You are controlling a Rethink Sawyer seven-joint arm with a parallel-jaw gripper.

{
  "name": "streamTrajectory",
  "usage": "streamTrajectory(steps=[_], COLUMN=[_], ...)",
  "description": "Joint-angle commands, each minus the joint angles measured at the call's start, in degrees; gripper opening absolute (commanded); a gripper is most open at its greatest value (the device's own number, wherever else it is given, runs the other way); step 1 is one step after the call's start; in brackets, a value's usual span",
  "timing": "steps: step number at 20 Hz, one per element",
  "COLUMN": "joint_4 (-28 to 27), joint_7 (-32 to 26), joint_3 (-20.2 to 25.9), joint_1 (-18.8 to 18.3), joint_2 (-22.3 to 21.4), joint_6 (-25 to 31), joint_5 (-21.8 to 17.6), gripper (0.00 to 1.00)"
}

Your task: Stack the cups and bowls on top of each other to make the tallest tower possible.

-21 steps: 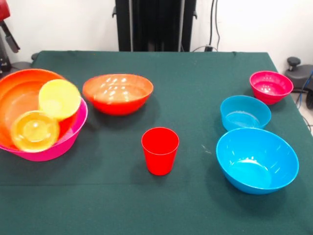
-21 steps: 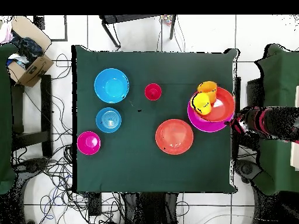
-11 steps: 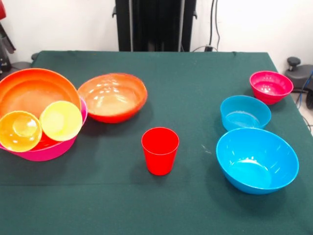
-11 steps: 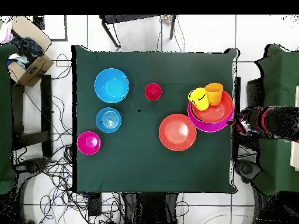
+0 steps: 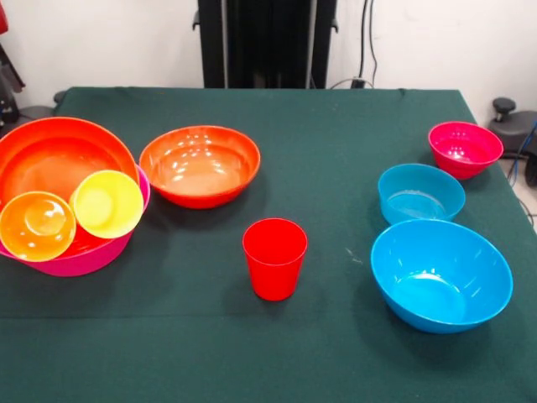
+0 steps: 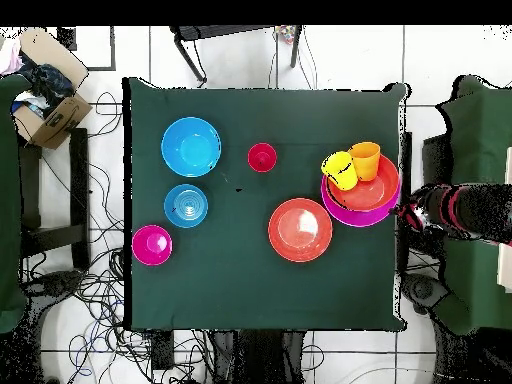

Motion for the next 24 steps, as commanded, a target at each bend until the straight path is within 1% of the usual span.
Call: streamTrajectory(steps=[1, 5, 7, 8, 11, 12, 15, 17, 20, 24], joint_4=[1.1, 3.4, 4.5, 5.0, 5.6, 5.1, 3.4, 2.2, -0.7, -6.4], joint_7=[-1.9, 4.0, 7.6, 8.7, 9.0, 11.2, 20.8, 23.8, 26.8, 32.4], joint_3=[-1.8, -1.8, -2.5, -2.6, -2.4, -3.3, -6.8, -8.4, -10.8, -13.8], joint_1=[4.5, 6.5, 8.0, 8.7, 11.1, 12.6, 17.0, 19.7, 23.9, 29.9], joint_2=[3.4, 2.7, 1.4, 0.8, 0.1, 0.0, -0.6, -1.7, -3.3, -2.3], joint_6=[-4.5, -10.4, -11.8, -12.3, -15.2, -15.9, -17.7, -17.1, -13.7, -11.0], joint_5=[-2.5, -2.8, -2.2, -1.9, -2.0, -1.8, 1.0, 2.6, 4.6, 6.4], gripper=[1.00, 1.00, 1.00, 1.00, 1.00, 1.00, 1.00, 1.00, 1.00, 1.00])
